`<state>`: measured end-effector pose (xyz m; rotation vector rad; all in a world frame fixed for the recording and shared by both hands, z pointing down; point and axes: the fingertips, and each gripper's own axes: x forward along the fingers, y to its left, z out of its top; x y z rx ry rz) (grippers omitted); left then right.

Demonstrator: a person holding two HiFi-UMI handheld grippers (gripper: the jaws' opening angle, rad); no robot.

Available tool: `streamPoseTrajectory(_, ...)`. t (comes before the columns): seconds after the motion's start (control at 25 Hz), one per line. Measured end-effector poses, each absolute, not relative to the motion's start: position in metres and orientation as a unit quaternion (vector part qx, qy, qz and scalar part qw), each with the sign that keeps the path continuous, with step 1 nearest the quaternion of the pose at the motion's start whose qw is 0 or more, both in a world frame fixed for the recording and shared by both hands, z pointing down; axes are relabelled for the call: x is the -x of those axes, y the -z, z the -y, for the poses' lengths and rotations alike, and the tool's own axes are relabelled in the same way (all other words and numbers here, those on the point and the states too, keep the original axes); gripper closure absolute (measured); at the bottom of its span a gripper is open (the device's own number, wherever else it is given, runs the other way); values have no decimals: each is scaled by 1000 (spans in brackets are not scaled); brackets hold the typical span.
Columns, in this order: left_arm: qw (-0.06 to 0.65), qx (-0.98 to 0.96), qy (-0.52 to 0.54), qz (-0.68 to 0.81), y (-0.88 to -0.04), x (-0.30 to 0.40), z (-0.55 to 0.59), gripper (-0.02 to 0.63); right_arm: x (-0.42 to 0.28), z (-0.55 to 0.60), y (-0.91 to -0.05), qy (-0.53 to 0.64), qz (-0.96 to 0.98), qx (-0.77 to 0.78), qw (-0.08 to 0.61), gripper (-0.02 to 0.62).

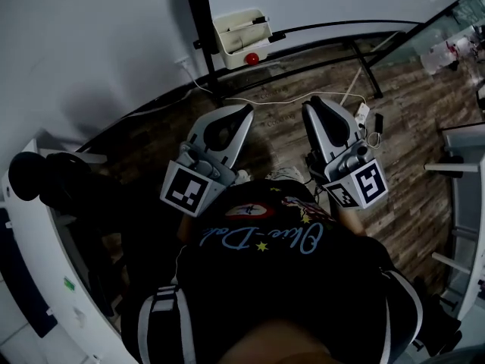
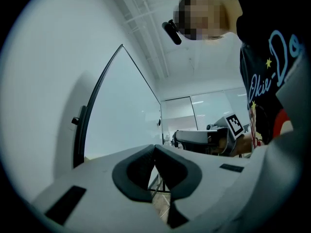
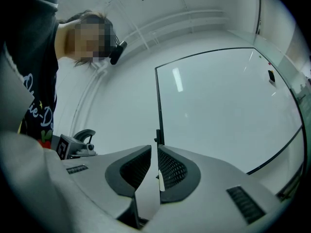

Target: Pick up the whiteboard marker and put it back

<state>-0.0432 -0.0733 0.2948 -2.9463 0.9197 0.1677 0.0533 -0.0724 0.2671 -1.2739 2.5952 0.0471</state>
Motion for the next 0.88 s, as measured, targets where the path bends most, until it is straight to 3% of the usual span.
streamPoseTrajectory(0.88,7,934,-39,-354,-305,57,110,607,-55,135,-285,31,-904,407,125,509)
